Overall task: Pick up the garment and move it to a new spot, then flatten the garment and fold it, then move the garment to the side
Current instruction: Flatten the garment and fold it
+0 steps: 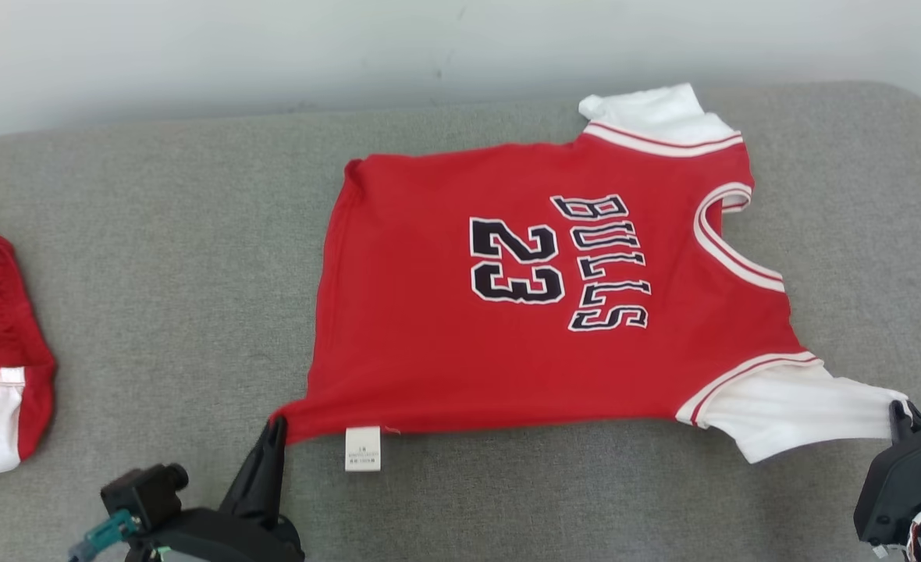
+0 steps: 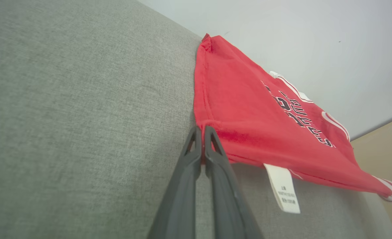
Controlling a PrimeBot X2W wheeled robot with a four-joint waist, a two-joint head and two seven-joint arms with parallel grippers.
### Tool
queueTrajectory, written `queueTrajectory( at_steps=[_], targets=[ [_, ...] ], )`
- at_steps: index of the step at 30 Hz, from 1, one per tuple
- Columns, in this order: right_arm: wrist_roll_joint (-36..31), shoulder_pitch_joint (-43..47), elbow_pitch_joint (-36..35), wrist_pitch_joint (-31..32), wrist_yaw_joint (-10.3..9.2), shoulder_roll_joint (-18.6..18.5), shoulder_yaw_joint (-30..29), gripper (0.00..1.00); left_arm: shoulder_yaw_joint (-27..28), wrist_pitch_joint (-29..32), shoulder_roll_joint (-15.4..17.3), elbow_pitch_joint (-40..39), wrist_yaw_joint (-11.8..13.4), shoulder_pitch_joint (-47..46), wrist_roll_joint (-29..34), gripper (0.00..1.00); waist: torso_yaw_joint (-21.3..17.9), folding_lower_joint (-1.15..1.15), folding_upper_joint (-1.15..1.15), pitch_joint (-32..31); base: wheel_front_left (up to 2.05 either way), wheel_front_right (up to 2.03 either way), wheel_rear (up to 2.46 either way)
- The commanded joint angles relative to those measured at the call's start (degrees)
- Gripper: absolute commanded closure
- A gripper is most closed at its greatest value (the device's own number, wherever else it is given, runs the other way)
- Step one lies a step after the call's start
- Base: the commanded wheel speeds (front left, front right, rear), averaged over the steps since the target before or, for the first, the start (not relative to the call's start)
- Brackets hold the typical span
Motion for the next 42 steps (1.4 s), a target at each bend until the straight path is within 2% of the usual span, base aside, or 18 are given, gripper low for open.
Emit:
queueTrajectory(
  at_steps=[1,13,16,21,27,36,42],
  targets=[
    [-1.10,0.73,-0.61,0.16,-0.15,-0.22,-0.17,1.00,0.08,0.04,0.47,0.51,0.48,1.11,0.72,1.00,0.41,0.01,0.01,-1.11,0.00,0.00,0.00],
    [-1.72,9.57,-1.18,10.42,-0.15,-0.55,2.51,1.00,-4.04,2.66,2.08,3.50,2.48,5.93,3.62,1.00,0.30,0.01,0.01,-4.01,0.00,0.00,0.00],
    [-0.87,10.27,-2.63,11.34,-0.15,-0.62,2.43,1.00,-4.42,3.11,2.39,2.96,2.73,6.96,3.68,1.00,0.13,0.01,0.01,-4.43,0.00,0.00,0.00],
    [0.48,8.11,-4.94,9.63,-0.15,-1.05,3.38,1.00,-4.99,4.14,2.70,1.51,2.88,6.31,3.77,1.00,-0.05,0.01,0.01,-4.85,0.00,0.00,0.00],
    [2.15,2.95,-3.21,8.25,-0.15,-2.82,5.77,1.00,-5.34,6.50,2.97,0.03,3.31,2.75,4.07,1.00,-0.01,0.01,0.01,-4.79,0.00,0.00,0.00],
    [3.18,-5.15,3.18,5.91,-0.15,-5.46,7.65,1.00,-5.39,10.06,2.11,-0.31,4.46,-3.06,3.42,1.00,0.29,0.01,0.01,-3.50,0.00,0.00,0.00],
    [2.77,-11.31,9.55,1.81,-0.15,-6.76,8.12,1.00,-5.36,11.84,1.36,1.28,5.29,-7.48,3.42,1.00,0.49,0.01,0.01,-1.91,0.00,0.00,0.00]
  ],
)
